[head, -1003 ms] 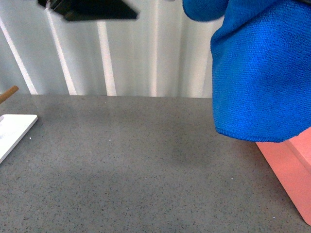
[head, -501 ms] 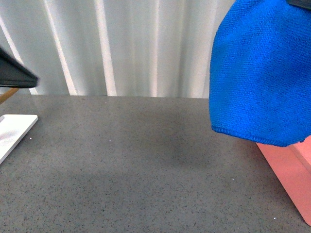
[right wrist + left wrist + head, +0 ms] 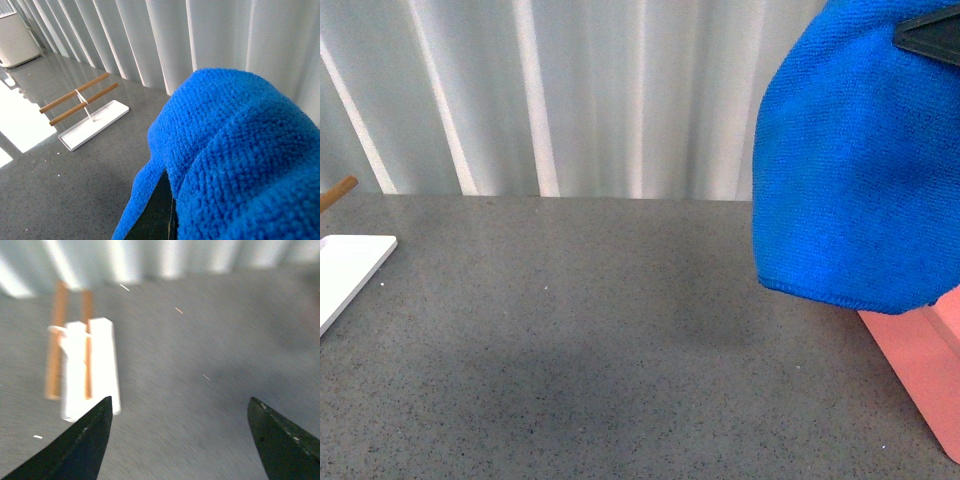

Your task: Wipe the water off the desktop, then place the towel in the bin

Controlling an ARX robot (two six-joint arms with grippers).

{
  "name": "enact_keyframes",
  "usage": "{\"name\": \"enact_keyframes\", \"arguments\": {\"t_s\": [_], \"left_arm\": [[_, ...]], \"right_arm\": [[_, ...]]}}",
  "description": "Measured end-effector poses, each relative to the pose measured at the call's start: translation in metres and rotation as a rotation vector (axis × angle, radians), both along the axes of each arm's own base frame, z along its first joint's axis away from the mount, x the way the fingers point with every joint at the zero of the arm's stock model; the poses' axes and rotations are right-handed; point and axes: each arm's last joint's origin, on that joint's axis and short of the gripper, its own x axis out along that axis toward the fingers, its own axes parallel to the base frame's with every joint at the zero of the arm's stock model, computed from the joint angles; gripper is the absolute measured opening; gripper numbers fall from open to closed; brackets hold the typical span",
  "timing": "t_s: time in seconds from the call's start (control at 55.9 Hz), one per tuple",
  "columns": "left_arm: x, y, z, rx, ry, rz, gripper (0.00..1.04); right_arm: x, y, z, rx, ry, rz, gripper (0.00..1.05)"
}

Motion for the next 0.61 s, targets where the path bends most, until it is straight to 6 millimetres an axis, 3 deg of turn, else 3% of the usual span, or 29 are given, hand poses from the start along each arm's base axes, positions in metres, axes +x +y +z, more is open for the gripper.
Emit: {"name": "enact_keyframes", "arguments": {"t_s": [0.161, 0.322, 0.412, 0.609], "left_arm": [[-0.014, -0.02, -0.014, -0.032, -0.361, 0.1, 0.51], [-0.023, -0.037, -0.039, -0.099, -0.367, 0.105, 0.17], [-0.026, -0.043, -0.048, -0.106, -0.364, 0.106, 0.03], [-0.034, -0.052, -0.061, -0.116, -0.376, 0.104, 0.04]], "right_arm": [[0.0, 0.002, -0.001, -0.001, 0.006, 0.003, 0.04], [-0.001, 0.003, -0.003, -0.007, 0.012, 0.008, 0.04], [-0.001, 0.003, -0.002, -0.009, 0.013, 0.007, 0.04], [-0.001, 0.004, -0.004, -0.02, 0.023, -0.002, 0.04]]}}
